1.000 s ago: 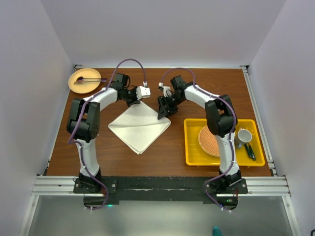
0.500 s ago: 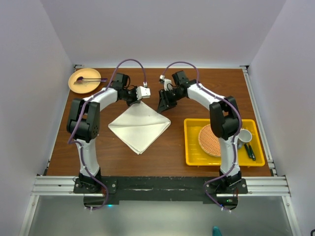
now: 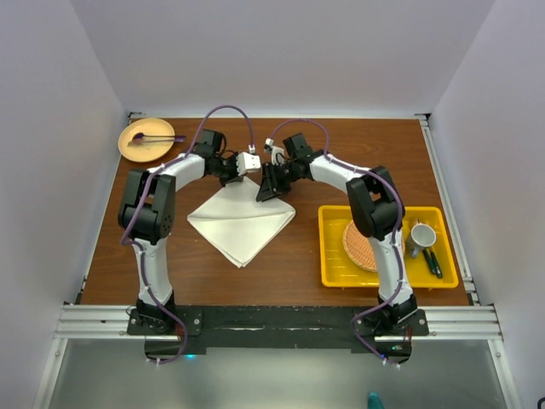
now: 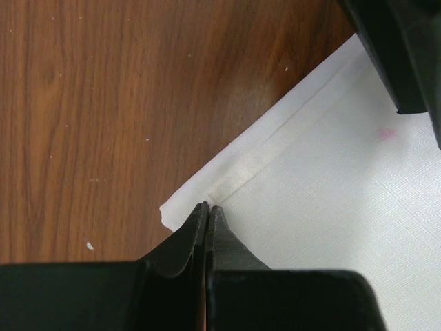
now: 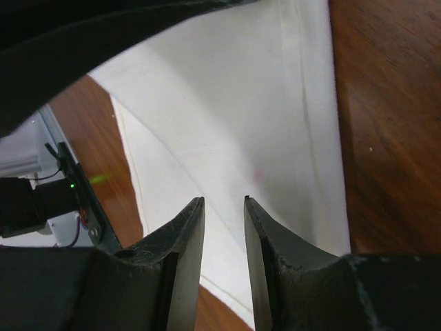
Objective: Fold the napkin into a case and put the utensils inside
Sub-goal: Fold the top corner of the square-folded napkin at the center of the board.
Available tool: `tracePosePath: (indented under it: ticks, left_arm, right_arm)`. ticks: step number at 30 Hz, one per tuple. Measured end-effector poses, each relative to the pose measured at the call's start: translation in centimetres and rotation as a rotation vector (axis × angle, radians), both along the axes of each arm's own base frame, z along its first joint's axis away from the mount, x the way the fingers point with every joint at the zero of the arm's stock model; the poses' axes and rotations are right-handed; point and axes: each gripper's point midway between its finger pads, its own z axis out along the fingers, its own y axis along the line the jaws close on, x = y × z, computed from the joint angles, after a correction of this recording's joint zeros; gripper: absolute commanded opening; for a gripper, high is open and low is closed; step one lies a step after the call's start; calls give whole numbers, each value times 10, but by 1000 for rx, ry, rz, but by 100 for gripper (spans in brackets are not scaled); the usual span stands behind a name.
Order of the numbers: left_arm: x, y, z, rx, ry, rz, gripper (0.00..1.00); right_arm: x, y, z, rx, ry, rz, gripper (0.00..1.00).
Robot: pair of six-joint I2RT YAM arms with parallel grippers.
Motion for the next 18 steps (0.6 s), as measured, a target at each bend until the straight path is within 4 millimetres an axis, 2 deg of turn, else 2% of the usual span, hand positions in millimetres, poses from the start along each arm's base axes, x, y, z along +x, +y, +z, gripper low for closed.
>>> tracePosePath:
  ticks: [4, 5, 8, 10, 11, 12, 15, 18]
  left_arm:
    - [2, 0, 0, -2, -7, 1, 1]
    - [2, -1, 0, -3, -8, 1, 14]
    - [4, -1, 1, -13, -3, 19, 38]
    - [6, 0, 2, -25, 1, 43, 44]
    - [6, 0, 4, -42, 18, 69, 51]
    - [6, 2, 6, -62, 40, 95, 53]
    - [0, 12, 27, -158, 122, 183, 56]
    - [-21, 23, 69, -289, 191, 244, 56]
  right_arm:
    - [-4, -2, -27, -22, 60, -21, 33]
    - [-5, -1, -30, -23, 74, -28, 33]
    - [-4, -1, -30, -14, 88, -45, 31]
    - [-3, -1, -31, -16, 94, -58, 29]
    - [-3, -1, -32, -18, 98, -65, 29]
    - [-3, -1, -32, -19, 103, -72, 29]
    - [-2, -2, -34, -23, 120, -94, 29]
    - [-1, -2, -34, -22, 134, -110, 28]
